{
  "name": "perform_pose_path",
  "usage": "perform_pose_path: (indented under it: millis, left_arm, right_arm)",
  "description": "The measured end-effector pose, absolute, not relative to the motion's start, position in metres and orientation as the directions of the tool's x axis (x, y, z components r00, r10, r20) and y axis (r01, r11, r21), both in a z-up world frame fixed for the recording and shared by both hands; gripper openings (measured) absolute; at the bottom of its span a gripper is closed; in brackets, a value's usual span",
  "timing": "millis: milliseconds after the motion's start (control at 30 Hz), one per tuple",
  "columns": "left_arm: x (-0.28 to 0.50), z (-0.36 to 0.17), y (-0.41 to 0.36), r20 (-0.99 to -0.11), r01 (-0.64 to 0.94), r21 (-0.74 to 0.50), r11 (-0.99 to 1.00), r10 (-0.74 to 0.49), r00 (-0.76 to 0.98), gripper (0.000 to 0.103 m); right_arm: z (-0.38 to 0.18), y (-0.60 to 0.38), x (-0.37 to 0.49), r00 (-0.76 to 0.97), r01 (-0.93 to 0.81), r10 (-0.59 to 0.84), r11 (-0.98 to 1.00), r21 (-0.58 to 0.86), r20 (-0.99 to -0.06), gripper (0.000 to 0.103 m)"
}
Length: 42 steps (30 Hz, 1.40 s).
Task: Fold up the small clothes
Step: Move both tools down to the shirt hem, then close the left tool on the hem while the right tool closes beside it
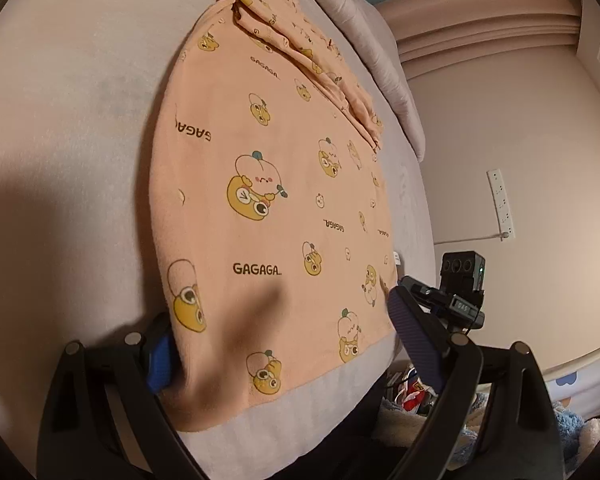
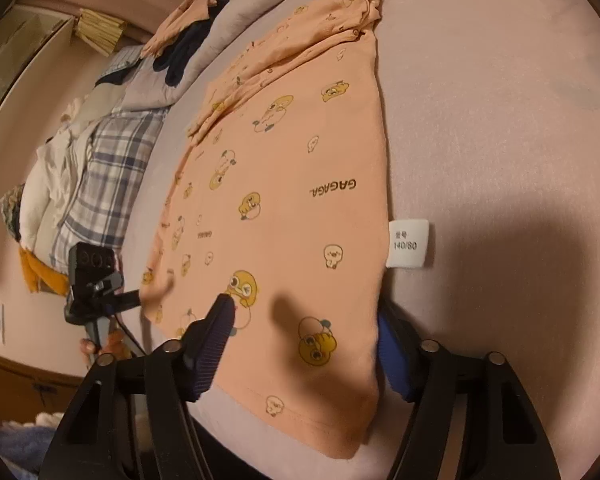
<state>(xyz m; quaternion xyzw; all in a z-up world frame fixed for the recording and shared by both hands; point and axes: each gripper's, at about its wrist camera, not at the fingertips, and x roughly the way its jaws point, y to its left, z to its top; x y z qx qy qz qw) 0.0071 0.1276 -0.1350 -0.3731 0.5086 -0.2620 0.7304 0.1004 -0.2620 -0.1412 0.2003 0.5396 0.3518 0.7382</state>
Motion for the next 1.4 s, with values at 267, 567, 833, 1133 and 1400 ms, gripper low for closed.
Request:
perform_pose_path:
  millis: [267,567,833,1133,1400]
  left_arm:
    - [0.01,-0.134,0.127,-0.59,-0.025,-0.78,0.625,-0.723,0.36,0.077]
    - [0.004,-0.136,0.133,-0.662,-0.09,-0.718,0.69,-0.637,0.396,0.028]
    - [0.001,-0.14,0.141,-0.66,-0.125,-0.714,0.689,-0.603,0.447,0.006]
    - [0.004,-0.123,0.133,-0.655,-0.094,-0.703,0.705,-0.589,0.474,0.006]
    - [0.006,-0.108,0.129,-0.61,-0.04,-0.722,0.69,-0.608,0.508,0.006]
  right_arm:
    - [-0.145,-0.267,0.1,0.209,-0.288,0.719,0.693,0.661,-0.662,0.037]
    - [-0.144,-0.266,0.098,0.237,-0.289,0.697,0.716,0.635,-0.677,0.011]
    - [-0.131,-0.27,0.094,0.289,-0.323,0.721,0.693,0.644,-0.63,0.011]
    - [-0.116,-0.263,0.09,0.33,-0.346,0.742,0.67,0.657,-0.583,0.011]
    - [-0.105,-0.259,0.09,0.348,-0.383,0.762,0.648,0.659,-0.547,0.011]
